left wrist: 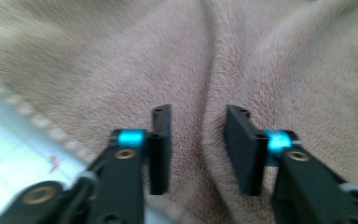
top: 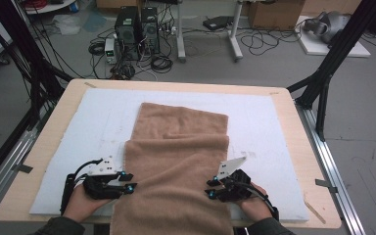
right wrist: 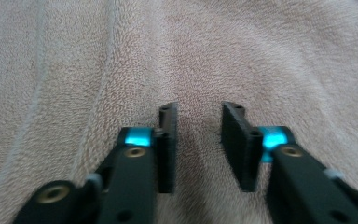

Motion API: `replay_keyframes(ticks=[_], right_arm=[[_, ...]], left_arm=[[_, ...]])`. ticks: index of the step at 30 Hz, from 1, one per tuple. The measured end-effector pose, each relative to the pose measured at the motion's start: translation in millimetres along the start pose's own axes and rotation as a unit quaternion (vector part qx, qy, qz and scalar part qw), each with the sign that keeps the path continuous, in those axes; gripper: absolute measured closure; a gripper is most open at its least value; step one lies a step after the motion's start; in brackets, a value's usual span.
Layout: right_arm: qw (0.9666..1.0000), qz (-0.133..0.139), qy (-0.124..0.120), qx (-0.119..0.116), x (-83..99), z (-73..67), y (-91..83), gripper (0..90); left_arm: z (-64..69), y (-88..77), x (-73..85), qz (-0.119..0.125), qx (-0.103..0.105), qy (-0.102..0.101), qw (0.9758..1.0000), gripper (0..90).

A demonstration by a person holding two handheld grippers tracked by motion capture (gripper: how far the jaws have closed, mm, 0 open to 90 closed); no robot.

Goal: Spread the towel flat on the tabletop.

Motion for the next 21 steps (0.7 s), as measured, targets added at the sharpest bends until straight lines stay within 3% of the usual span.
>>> replay_keyframes(ticks=[2,4,8,13,16,17,21], right_arm=[[0.9999,0.005,0.006,-0.009,-0.6,0.9,1.1,82.1],[0.9999,0.004,-0.001,-0.014,-0.2,-2.4,0.0,85.6],[0.9997,0.004,-0.011,-0.02,0.7,-11.9,-5.3,86.5],[0.9991,0.014,-0.024,-0.033,2.2,-34.1,-19.7,86.4],[0.9981,0.031,-0.026,-0.047,-1.1,-45.2,-31.4,84.2],[0.9977,0.037,-0.027,-0.05,-3.3,-45.4,-34.5,82.2],[0.9993,0.035,-0.014,-0.004,-10.3,-18.2,-36.8,72.1]], left_arm=[[4.0,2.9,0.5,-0.002,0.011,0.006,0.9999,77.5],[6.4,1.6,0.5,-0.001,0.009,0.011,0.9999,82.8],[14.8,-3.8,3.2,0.006,0.006,0.016,0.9998,84.0],[37.8,-14.2,4.6,0.019,0.027,0.031,0.999,82.6],[43.2,-23.9,-5.1,0.041,0.025,0.035,0.9982,69.0],[41.9,-26.2,-9.1,0.045,0.02,0.038,0.9981,67.8],[24.8,-24.7,-20.1,0.048,-0.004,0.051,0.9975,61.7]])
Point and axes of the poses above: each handheld gripper's, and its own axes: y roughly forward along the jaws, x roughly out of its underside, z roughly to its right, the point moved 9 cm from there along y, roughly forward along the jaws, and after that the axes turned 9 degrees about x, right-handed, at the moved point
